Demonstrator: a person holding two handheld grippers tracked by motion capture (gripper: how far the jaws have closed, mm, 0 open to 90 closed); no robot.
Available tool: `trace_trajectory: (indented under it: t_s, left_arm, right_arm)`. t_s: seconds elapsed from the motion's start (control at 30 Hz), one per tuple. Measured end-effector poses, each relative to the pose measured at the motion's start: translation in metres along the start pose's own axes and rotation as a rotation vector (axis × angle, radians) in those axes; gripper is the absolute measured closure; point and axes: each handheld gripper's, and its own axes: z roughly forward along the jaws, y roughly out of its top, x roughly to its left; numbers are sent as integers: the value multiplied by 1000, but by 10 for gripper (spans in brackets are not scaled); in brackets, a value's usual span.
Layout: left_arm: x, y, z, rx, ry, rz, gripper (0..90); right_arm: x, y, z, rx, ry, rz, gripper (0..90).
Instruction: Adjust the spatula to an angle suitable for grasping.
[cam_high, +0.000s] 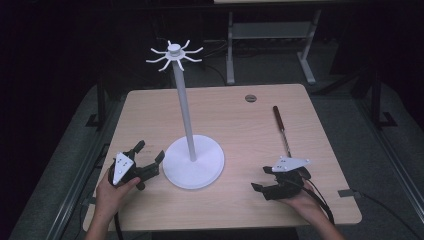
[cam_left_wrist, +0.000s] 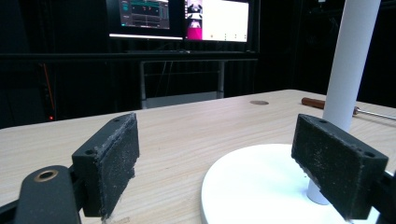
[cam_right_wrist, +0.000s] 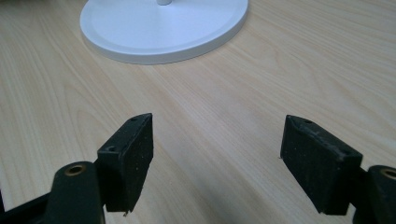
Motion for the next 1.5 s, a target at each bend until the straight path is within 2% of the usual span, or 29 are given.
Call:
trace_trajectory:
  t_s: [0.33,0.77,0.87,1.07,1.27,1.5]
  left_arm:
    - [0,0,0,1,1,1,144]
    - [0,0,0,0,-2,0,144]
    - [0,0,0,0,-2,0,144]
    - [0,0,0,-2,-5,-3,144]
    - [-1,0,1,2,-5,-1,144]
    - [0,0,1,-9,0,-7,144]
  right_arm:
    - [-2,2,-5,-20,-9,11,256]
    - [-14,11,-10,-48,-63,45,256]
    - [-16,13,-9,-52,-71,34,255]
    - [-20,19,-5,-51,-85,42,246]
    - [-32,25,-6,-68,-112,46,244]
    - [-52,26,-12,-90,-151,99,244]
